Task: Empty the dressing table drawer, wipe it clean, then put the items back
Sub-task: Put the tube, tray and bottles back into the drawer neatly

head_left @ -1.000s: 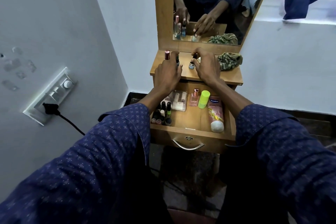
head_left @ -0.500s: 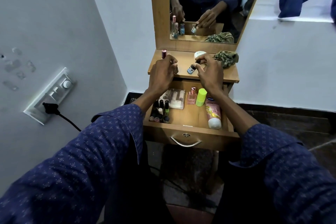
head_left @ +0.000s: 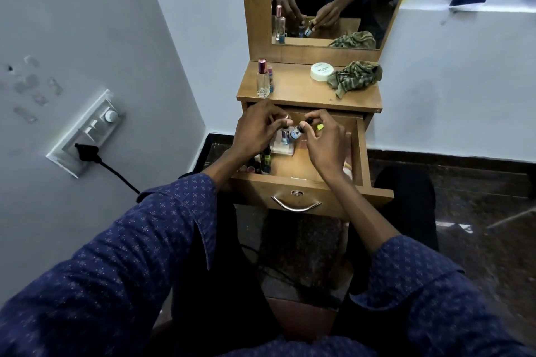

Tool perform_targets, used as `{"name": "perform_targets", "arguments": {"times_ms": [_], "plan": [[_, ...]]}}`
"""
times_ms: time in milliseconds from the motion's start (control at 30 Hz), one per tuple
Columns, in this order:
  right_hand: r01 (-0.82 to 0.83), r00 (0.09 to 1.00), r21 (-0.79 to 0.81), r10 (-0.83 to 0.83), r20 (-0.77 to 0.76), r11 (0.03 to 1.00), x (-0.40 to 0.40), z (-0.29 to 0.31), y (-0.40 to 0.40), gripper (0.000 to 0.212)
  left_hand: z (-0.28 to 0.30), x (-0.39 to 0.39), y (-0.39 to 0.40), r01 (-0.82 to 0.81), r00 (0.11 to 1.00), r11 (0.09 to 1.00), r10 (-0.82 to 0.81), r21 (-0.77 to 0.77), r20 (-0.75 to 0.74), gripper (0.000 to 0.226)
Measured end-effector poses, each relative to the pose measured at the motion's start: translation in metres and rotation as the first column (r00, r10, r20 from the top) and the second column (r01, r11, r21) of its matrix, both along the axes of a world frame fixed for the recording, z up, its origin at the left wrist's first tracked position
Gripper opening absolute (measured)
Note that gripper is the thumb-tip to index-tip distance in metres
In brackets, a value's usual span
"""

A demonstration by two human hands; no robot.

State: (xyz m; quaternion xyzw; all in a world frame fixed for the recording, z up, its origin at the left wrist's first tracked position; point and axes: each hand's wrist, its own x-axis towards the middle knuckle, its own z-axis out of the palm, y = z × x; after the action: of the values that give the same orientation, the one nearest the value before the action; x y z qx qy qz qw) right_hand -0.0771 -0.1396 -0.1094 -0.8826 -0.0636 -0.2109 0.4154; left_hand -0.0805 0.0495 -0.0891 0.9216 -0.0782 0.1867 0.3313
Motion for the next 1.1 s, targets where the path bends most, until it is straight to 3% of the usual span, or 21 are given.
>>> {"name": "perform_targets", "arguments": {"times_ms": [167,400,633,900,1100], "plan": [[-0.02,0.992,-0.01,0.019,-0.123,1.0,0.0,-0.008,-0.001,0.015,-0.012,-0.008,0.002,-0.018,0.998,0.996,0.023,0.088,-0.064,0.016],[-0.124,0.962,-0.051,0.107,-0.25,0.991,0.001,-0.013,-0.002,0.015,-0.017,-0.01,-0.002,0.001,0.986,0.988,0.024,0.154,-0.163,0.016],[-0.25,0.916,-0.052,0.219,-0.335,0.967,0.003,-0.021,0.002,0.015,-0.025,-0.011,0.001,0.019,0.983,0.974,0.023,0.226,-0.18,0.011],[-0.302,0.87,0.039,0.292,-0.396,0.952,0.003,-0.021,0.0,0.018,-0.028,-0.009,0.008,0.036,0.968,0.976,0.02,0.217,-0.252,0.011],[-0.363,0.844,0.018,0.337,-0.417,0.932,-0.001,-0.018,0.004,0.026,-0.029,-0.016,0.023,0.058,0.975,0.994,-0.037,0.093,-0.22,0.021]]}}
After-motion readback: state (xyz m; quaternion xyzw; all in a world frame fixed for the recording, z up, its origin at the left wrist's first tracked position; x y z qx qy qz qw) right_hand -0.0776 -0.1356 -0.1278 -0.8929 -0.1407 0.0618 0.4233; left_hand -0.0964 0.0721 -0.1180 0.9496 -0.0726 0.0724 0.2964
